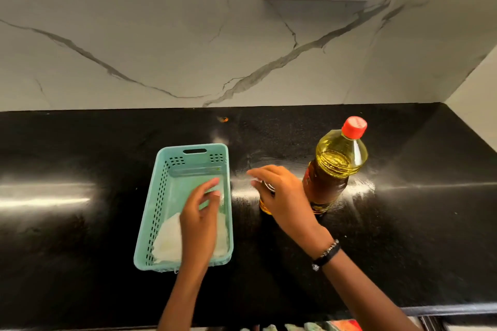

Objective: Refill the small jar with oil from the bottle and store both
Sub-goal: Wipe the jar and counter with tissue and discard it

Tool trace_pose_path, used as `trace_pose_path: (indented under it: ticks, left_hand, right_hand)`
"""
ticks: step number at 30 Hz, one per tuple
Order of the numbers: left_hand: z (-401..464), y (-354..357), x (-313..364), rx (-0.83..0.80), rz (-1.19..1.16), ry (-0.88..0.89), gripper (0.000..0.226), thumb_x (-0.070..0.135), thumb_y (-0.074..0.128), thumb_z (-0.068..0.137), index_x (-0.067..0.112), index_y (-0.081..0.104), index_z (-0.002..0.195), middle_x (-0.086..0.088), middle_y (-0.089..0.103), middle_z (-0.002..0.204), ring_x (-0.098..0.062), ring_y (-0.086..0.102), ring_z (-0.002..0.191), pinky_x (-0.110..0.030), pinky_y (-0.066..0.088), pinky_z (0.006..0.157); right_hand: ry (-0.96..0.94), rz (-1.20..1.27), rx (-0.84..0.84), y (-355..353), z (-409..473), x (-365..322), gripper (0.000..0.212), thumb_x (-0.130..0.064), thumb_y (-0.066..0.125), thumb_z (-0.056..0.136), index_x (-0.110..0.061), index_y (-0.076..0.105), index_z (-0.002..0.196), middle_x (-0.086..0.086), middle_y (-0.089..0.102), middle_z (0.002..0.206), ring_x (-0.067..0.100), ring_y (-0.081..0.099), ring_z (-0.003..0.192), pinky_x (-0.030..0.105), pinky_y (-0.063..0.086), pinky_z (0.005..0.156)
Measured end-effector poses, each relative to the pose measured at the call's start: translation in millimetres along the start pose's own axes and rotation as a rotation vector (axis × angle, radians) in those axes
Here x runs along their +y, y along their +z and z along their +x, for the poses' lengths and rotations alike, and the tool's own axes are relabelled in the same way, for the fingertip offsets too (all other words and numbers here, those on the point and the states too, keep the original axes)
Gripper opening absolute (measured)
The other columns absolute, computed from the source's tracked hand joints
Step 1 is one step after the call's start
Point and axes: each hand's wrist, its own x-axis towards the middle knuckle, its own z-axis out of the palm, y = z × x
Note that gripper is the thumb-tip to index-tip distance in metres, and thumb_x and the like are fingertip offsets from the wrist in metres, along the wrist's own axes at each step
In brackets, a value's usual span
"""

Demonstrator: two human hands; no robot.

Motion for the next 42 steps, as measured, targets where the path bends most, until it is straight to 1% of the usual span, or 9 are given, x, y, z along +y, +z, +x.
trace_pose_path:
  ticks: [4,8,12,16,22,27,32,38,42]
  left_hand:
    - [3.0,-52.9,-9.3,0.163,-0.079,-0.1,0.023,0.02,0.046,0.098,0.018,0.064,0.111,0.002,0.064,0.117,-0.011,0.06,0.105,-0.033,0.049,0.092]
    - [-1.9,-77.6,-12.1,0.22,-0.137,-0.18,0.026,0.025,0.041,0.1,0.019,0.062,0.114,0.006,0.065,0.113,0.002,0.062,0.093,-0.016,0.048,0.077]
    - [-9.6,-84.0,-14.9,0.24,-0.146,-0.194,0.025,0.026,0.042,0.1,0.018,0.061,0.115,0.005,0.065,0.112,0.002,0.063,0.095,-0.016,0.047,0.081]
    - [-13.2,-86.2,-16.6,0.259,-0.155,-0.209,0.025,0.026,0.043,0.099,0.017,0.06,0.116,0.002,0.064,0.115,-0.006,0.062,0.101,-0.014,0.049,0.076]
    - [-13.8,-89.2,-17.3,0.258,-0.162,-0.216,0.024,0.027,0.045,0.098,0.018,0.059,0.115,0.0,0.064,0.116,-0.008,0.062,0.103,-0.02,0.048,0.083]
    - [-15.8,-88.5,-20.3,0.247,-0.153,-0.215,0.026,0.028,0.045,0.098,0.017,0.059,0.117,0.001,0.063,0.117,-0.006,0.062,0.101,-0.016,0.048,0.078]
    - [-16.2,-87.8,-20.5,0.244,-0.155,-0.218,0.023,0.028,0.046,0.098,0.019,0.06,0.115,0.001,0.062,0.119,-0.006,0.06,0.104,-0.02,0.047,0.083]
    - [-17.5,-88.9,-23.4,0.237,-0.14,-0.223,0.023,0.029,0.047,0.098,0.021,0.059,0.116,0.002,0.062,0.12,-0.011,0.06,0.107,-0.021,0.048,0.083]
    - [-20.9,-86.7,-21.7,0.241,-0.126,-0.209,0.023,0.029,0.046,0.098,0.022,0.059,0.116,0.005,0.062,0.118,-0.008,0.06,0.103,-0.018,0.048,0.075]
  right_hand:
    - [-0.063,0.202,-0.3,38.7,8.9,-25.1,0.019,-0.008,0.066,0.086,-0.009,0.071,0.104,0.005,0.07,0.101,0.017,0.065,0.087,0.03,0.054,0.078]
    - [-0.092,0.168,-0.513,83.5,24.6,-37.8,0.023,-0.008,0.065,0.086,-0.007,0.07,0.109,0.011,0.067,0.106,0.024,0.064,0.093,0.037,0.053,0.084]
    - [-0.108,0.025,-0.699,110.3,44.0,-45.5,0.034,-0.017,0.064,0.088,-0.005,0.062,0.12,0.013,0.061,0.122,0.029,0.055,0.111,0.037,0.044,0.097]
    - [-0.052,-0.046,-0.829,127.6,52.1,-45.3,0.037,-0.026,0.062,0.09,-0.004,0.061,0.12,0.015,0.058,0.125,0.03,0.052,0.114,0.037,0.041,0.098]
    - [-0.063,0.112,-0.73,128.9,46.0,-43.5,0.013,-0.013,0.066,0.086,-0.005,0.072,0.095,0.011,0.068,0.103,0.026,0.06,0.095,0.036,0.048,0.086]
    - [-0.072,0.164,-0.627,120.8,42.6,-40.3,0.015,-0.016,0.063,0.089,-0.007,0.071,0.098,0.009,0.068,0.104,0.023,0.06,0.095,0.034,0.048,0.086]
    - [-0.007,-0.039,-0.821,133.3,47.2,-39.0,0.036,-0.035,0.054,0.094,-0.003,0.069,0.099,0.015,0.065,0.104,0.03,0.058,0.095,0.04,0.047,0.086]
    - [-0.003,0.179,-0.73,124.7,44.4,-43.6,0.027,-0.025,0.062,0.09,-0.004,0.067,0.107,0.011,0.065,0.113,0.024,0.058,0.102,0.038,0.046,0.093]
    - [0.056,0.385,-0.652,93.5,41.6,-48.3,0.021,-0.025,0.06,0.092,-0.008,0.068,0.101,0.001,0.068,0.101,0.013,0.061,0.091,0.025,0.049,0.082]
